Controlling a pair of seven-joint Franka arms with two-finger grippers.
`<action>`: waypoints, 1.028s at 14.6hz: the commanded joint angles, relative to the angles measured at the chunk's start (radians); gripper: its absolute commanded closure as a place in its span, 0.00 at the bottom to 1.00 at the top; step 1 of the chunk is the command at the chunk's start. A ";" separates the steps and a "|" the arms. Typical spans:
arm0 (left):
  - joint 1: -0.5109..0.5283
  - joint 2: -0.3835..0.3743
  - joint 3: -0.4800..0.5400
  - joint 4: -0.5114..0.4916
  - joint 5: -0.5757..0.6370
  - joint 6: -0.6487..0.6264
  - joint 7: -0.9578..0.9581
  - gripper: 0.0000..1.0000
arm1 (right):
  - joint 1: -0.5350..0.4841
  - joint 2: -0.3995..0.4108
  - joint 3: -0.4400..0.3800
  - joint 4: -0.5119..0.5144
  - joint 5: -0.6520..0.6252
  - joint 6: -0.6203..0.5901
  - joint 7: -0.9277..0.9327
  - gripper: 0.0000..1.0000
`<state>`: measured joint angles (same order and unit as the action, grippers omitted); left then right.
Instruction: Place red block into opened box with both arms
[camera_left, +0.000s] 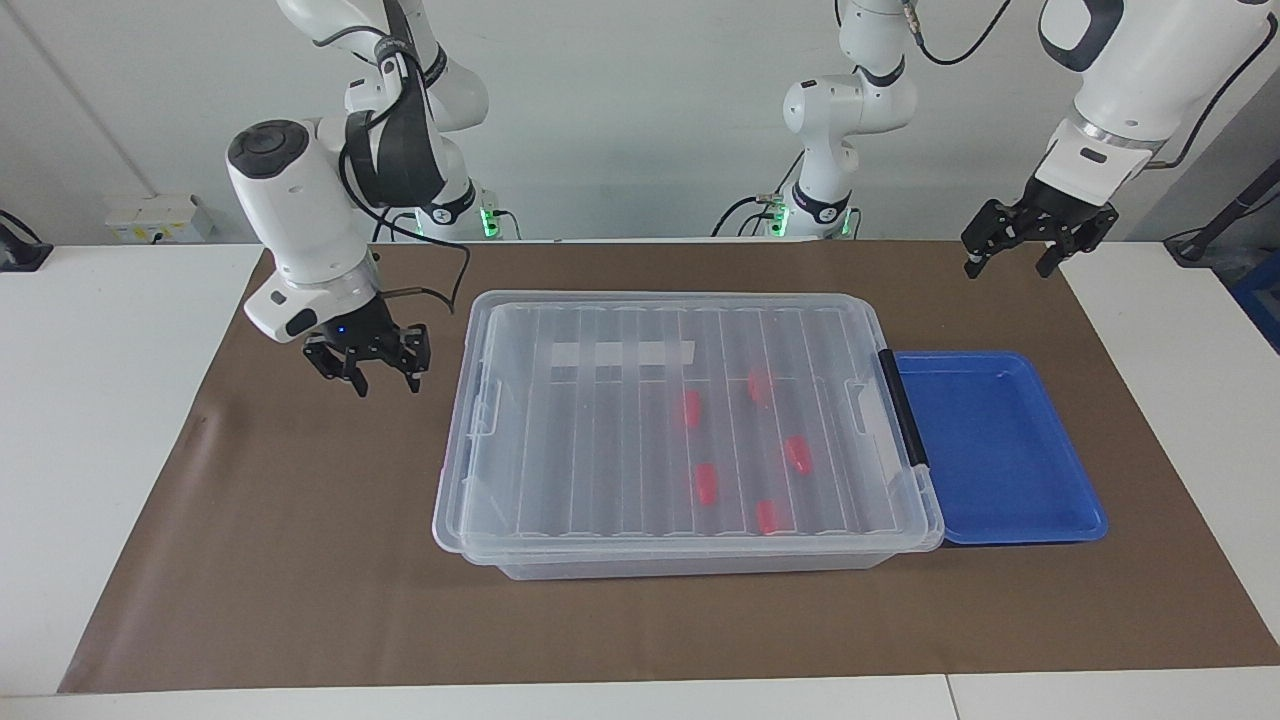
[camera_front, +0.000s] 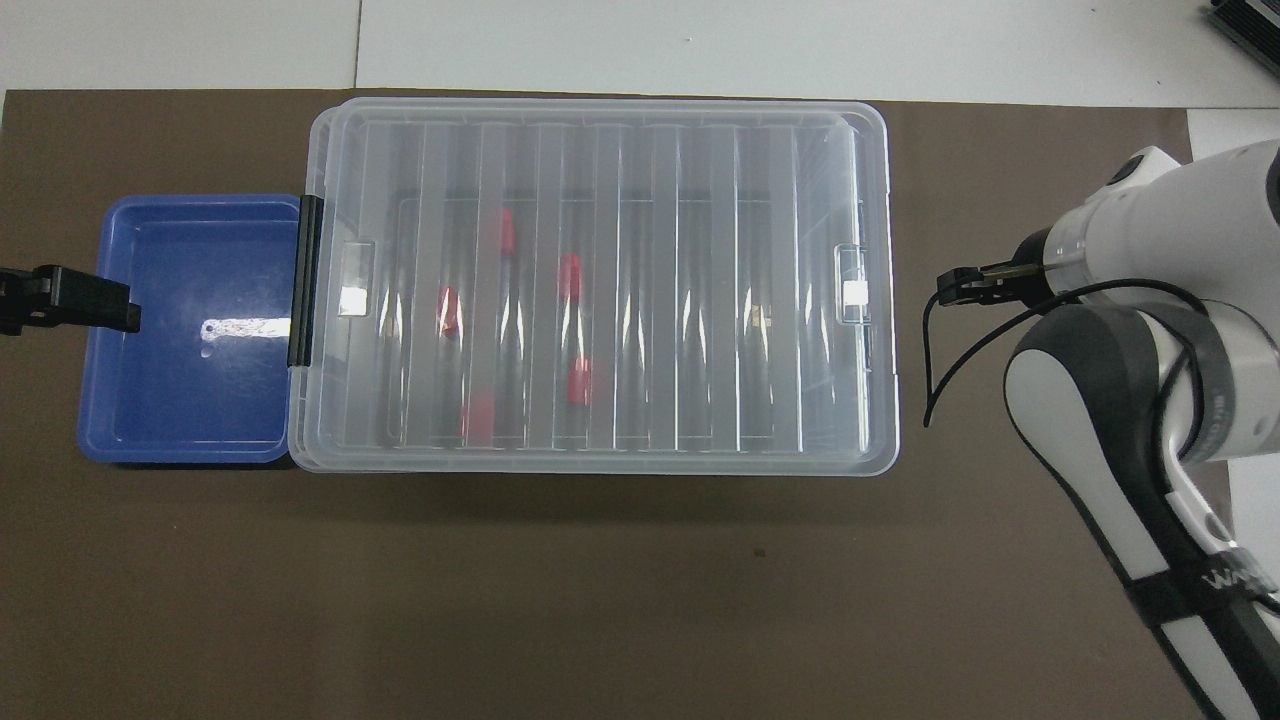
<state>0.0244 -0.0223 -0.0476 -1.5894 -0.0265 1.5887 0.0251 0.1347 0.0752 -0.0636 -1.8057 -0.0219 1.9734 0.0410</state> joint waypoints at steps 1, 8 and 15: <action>-0.011 0.010 0.011 0.029 -0.006 -0.035 0.012 0.00 | -0.035 -0.037 0.005 0.063 -0.030 -0.111 0.051 0.00; -0.015 0.009 0.009 0.026 -0.006 -0.039 0.012 0.00 | -0.135 -0.106 0.004 0.170 0.015 -0.411 0.079 0.00; -0.015 0.005 0.009 0.026 -0.007 -0.039 0.012 0.00 | -0.139 -0.114 0.021 0.154 -0.010 -0.378 0.050 0.00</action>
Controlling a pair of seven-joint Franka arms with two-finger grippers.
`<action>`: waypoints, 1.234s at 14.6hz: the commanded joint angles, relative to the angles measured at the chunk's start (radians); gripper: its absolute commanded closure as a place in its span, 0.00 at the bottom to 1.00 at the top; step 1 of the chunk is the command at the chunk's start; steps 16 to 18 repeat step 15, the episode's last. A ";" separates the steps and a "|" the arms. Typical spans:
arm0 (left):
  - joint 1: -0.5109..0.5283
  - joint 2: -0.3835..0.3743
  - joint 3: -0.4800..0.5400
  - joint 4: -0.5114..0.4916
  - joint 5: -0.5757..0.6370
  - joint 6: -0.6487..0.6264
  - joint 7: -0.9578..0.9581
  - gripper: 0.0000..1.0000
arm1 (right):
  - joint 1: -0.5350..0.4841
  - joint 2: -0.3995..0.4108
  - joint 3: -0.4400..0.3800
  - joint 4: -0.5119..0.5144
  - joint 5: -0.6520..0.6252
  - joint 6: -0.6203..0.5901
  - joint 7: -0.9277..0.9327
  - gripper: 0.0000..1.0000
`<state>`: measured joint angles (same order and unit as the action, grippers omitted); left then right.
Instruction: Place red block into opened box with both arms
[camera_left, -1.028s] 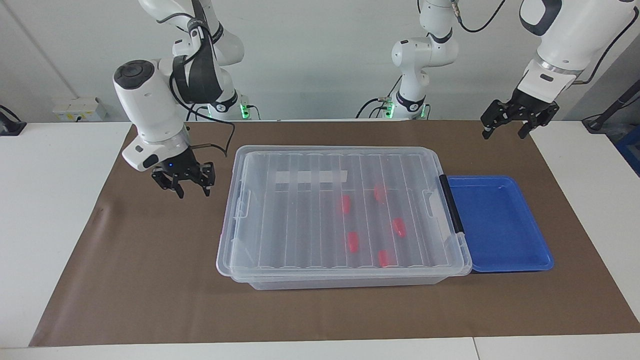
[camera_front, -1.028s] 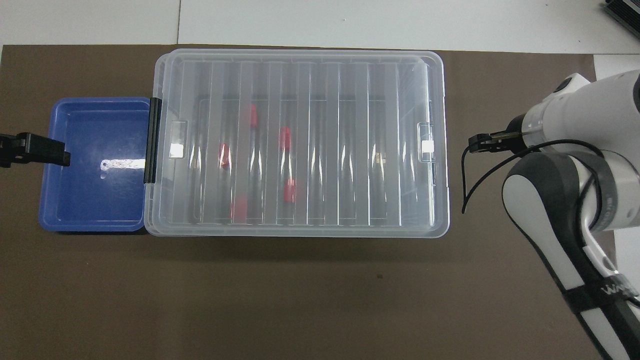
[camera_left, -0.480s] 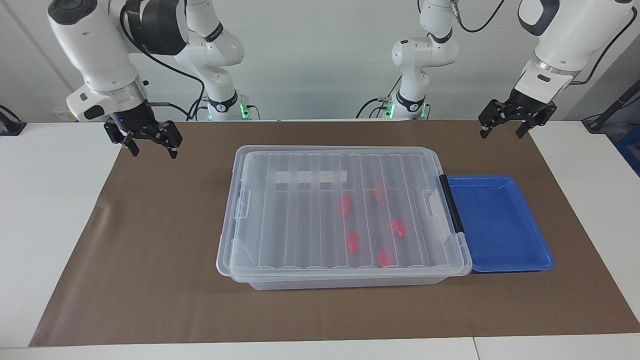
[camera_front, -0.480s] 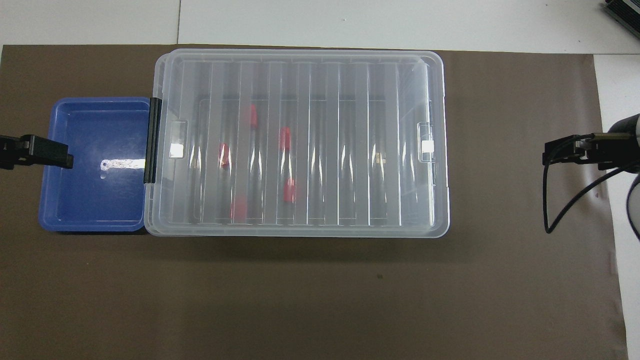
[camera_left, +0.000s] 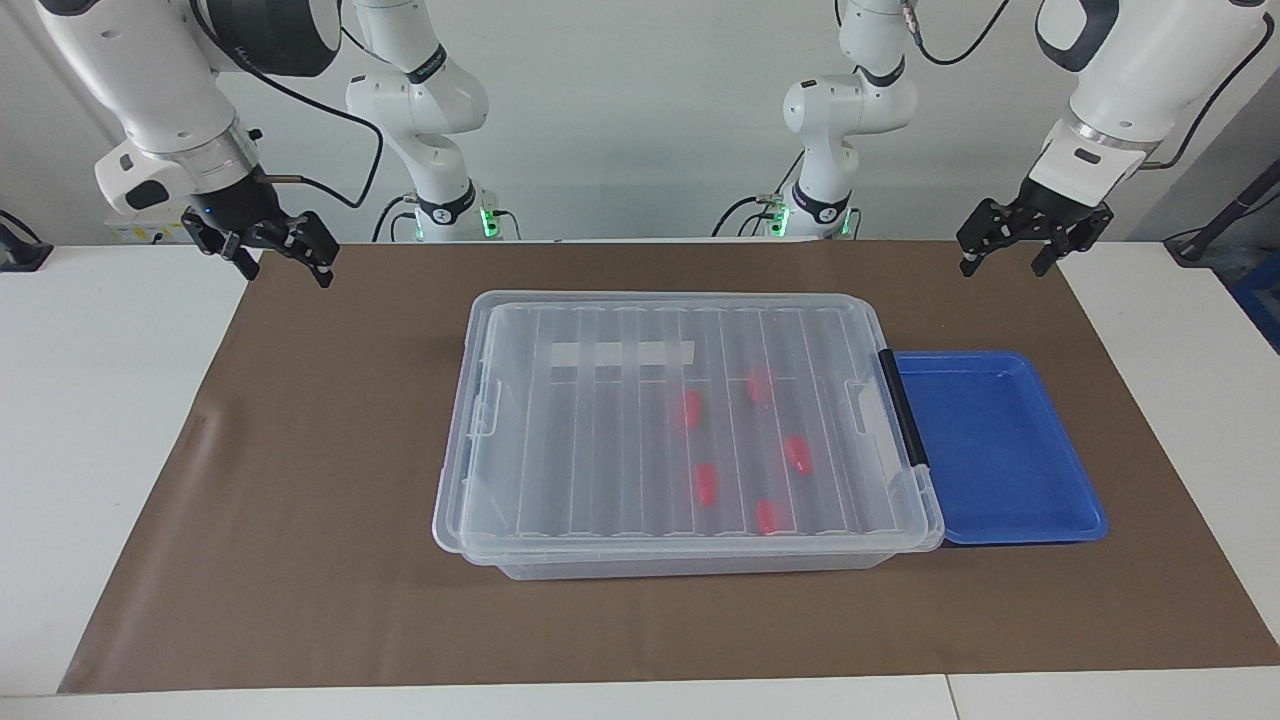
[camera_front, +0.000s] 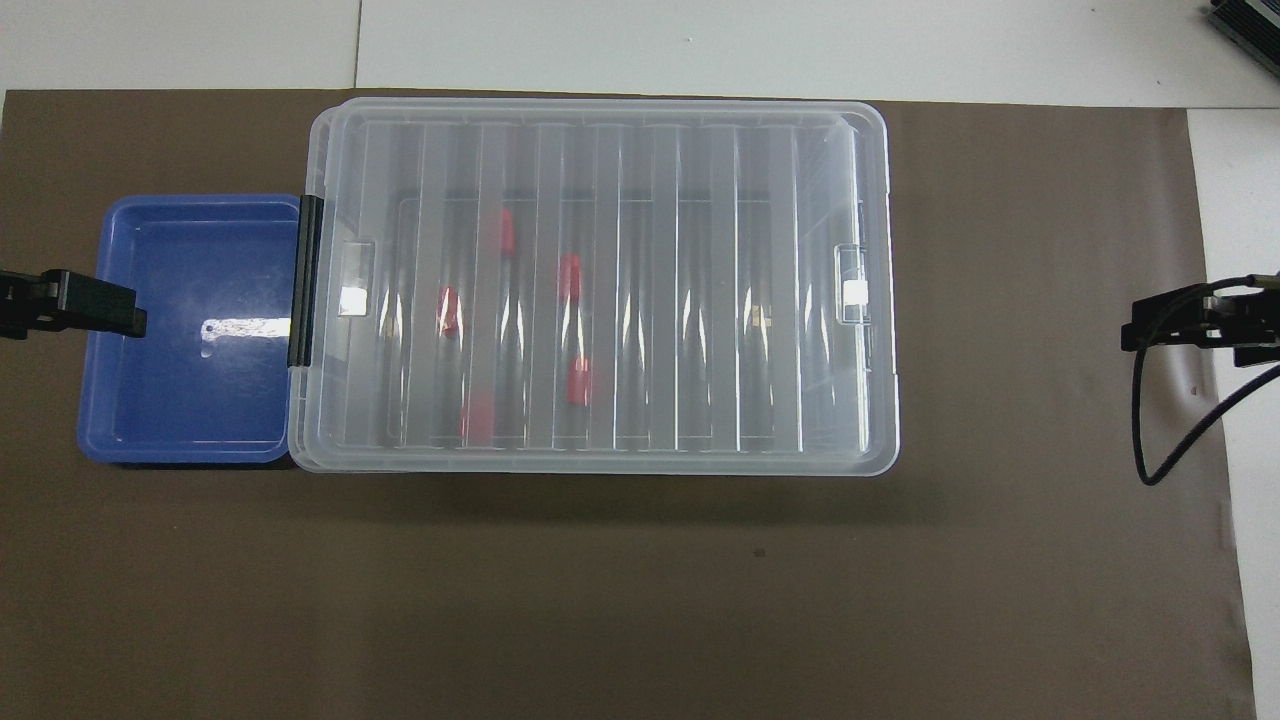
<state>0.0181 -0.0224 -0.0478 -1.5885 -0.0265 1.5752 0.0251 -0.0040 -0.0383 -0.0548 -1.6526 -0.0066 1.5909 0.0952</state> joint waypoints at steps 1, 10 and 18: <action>-0.009 0.006 0.011 0.025 -0.006 -0.026 0.012 0.00 | 0.007 0.004 0.012 0.010 -0.030 0.001 -0.006 0.00; -0.006 0.002 0.011 0.025 -0.007 -0.027 0.012 0.00 | 0.026 0.026 0.012 0.067 -0.010 -0.054 -0.002 0.00; -0.001 0.002 0.013 0.027 -0.006 -0.024 0.010 0.00 | 0.033 0.026 0.013 0.063 -0.010 -0.051 0.000 0.00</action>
